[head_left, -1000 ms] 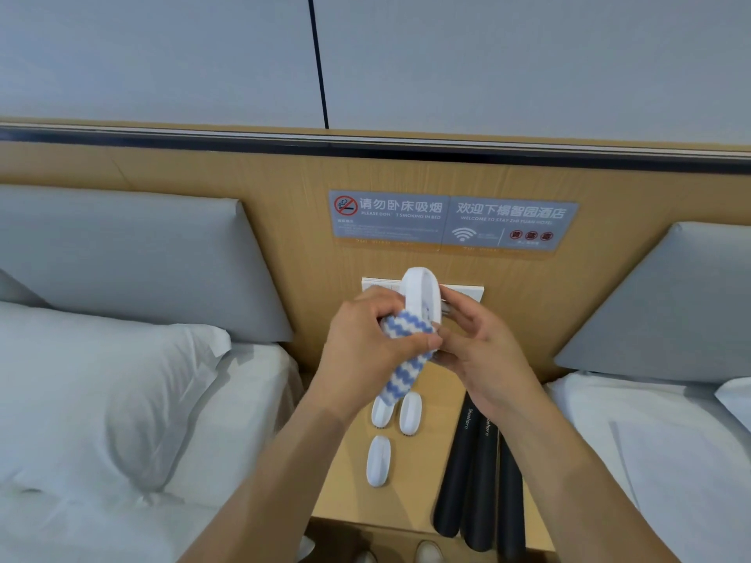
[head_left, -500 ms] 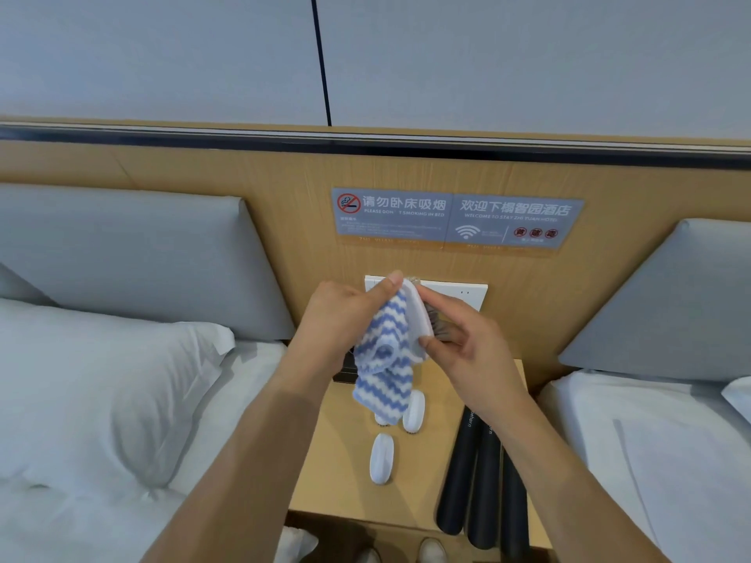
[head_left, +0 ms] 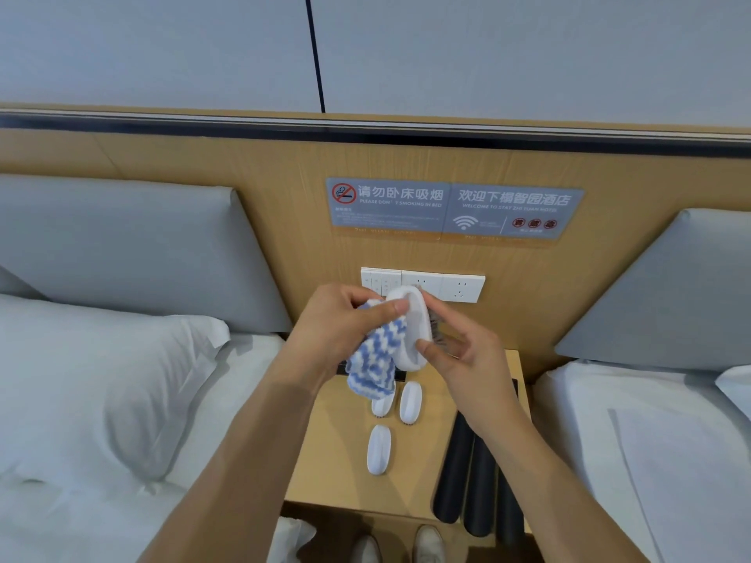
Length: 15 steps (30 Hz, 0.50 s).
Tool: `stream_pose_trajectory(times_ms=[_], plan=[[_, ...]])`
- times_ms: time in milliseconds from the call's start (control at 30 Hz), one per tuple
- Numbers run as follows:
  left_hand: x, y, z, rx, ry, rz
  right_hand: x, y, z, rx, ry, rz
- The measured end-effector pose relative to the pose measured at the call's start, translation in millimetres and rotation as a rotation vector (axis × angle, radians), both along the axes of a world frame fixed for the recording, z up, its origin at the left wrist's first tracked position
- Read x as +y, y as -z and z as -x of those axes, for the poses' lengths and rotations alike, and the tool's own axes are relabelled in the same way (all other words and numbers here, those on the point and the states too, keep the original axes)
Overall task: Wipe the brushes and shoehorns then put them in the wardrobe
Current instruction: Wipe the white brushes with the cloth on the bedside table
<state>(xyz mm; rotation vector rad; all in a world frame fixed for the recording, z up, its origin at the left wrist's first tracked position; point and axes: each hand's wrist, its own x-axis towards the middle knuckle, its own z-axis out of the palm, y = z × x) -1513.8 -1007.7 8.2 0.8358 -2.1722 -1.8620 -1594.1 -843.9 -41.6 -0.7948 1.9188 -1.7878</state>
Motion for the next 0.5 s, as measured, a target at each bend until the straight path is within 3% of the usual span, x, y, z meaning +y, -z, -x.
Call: stream_pose_trajectory(times_ms=[200,367,500], plan=[[7,20,0,0.196,0.09,0.217,1,16,5,-0.483,-0.022,0.179],[6,45,-3,0.211,0.117,0.263,4,38,11,-0.773,-0.015,0.176],[2,73,-4,0.171,-0.015,0.287,5,64,14,-0.929,0.077,0.143]])
